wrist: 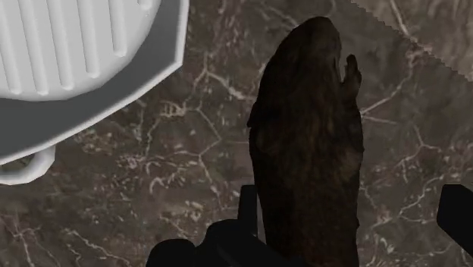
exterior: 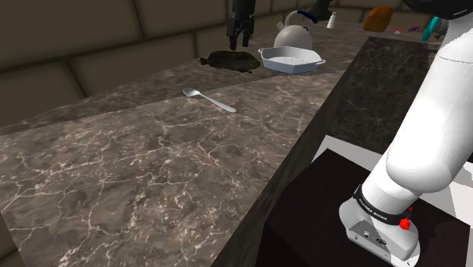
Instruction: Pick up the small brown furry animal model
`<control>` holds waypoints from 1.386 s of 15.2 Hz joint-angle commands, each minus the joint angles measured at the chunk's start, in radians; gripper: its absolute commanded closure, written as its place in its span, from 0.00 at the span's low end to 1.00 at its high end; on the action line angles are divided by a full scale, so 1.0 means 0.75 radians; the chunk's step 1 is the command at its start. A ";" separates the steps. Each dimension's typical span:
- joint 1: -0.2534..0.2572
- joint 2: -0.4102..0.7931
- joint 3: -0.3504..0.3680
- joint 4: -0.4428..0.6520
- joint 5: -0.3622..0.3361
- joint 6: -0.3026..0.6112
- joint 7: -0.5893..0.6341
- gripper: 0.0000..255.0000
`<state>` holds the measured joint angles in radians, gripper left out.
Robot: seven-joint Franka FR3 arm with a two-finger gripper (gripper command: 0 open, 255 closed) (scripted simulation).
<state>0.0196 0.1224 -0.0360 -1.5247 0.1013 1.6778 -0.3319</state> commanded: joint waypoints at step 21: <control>0.001 0.199 0.012 0.105 0.023 0.080 -0.062 1.00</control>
<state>0.0203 0.2711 -0.0271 -1.4454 0.1188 1.7377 -0.3784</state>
